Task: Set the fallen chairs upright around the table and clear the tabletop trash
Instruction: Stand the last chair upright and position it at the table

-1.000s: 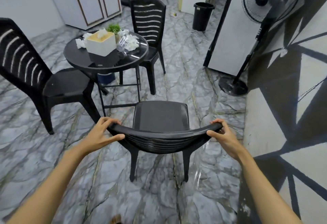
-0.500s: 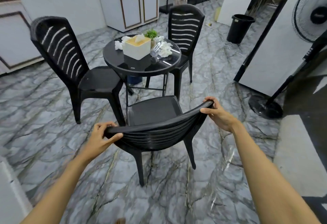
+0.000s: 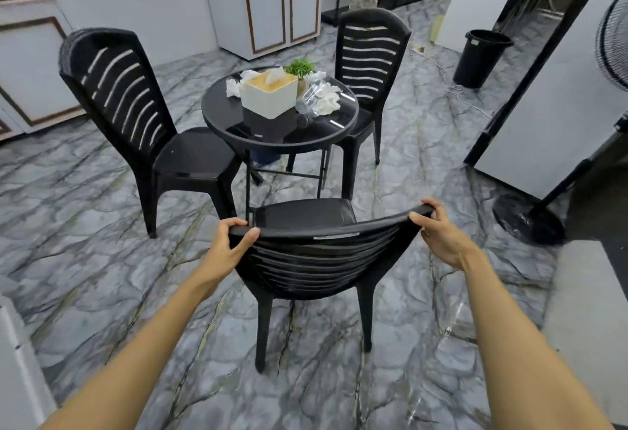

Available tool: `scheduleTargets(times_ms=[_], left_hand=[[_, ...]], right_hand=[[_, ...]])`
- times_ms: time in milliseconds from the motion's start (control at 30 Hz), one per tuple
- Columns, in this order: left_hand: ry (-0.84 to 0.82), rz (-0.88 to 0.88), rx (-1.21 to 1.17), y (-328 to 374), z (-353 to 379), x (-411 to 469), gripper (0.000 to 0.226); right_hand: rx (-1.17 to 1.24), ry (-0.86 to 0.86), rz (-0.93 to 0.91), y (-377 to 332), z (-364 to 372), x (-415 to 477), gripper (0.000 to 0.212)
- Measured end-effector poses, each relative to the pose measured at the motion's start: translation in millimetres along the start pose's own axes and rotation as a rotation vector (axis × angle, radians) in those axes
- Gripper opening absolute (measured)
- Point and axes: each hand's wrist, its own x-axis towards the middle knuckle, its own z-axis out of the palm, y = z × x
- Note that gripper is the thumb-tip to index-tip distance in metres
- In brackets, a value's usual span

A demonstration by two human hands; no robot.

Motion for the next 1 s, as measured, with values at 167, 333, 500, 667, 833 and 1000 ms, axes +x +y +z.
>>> scheduleTargets(times_ms=[167, 333, 500, 667, 833, 1000], left_hand=[[0.010, 0.006, 0.018, 8, -13, 23, 0.023], [0.049, 0.044, 0.038, 14, -40, 47, 0.027], [-0.024, -0.033, -0.290, 7, -40, 51, 0.031], [0.025, -0.082, -0.492, 17, -50, 73, 0.024], [0.055, -0.121, -0.485, 21, -83, 105, 0.026], [-0.025, -0.106, -0.443, 13, -99, 118, 0.024]], right_hand=[[-0.013, 0.062, -0.083, 25, 11, 5, 0.088], [-0.058, 0.164, -0.179, 36, 35, 15, 0.041], [-0.078, 0.201, -0.182, 44, 36, 15, 0.043], [-0.070, 0.261, -0.230, 50, 57, 17, 0.045], [-0.071, 0.284, -0.224, 51, 90, 28, 0.062], [-0.037, 0.268, -0.217, 43, 105, 36, 0.072]])
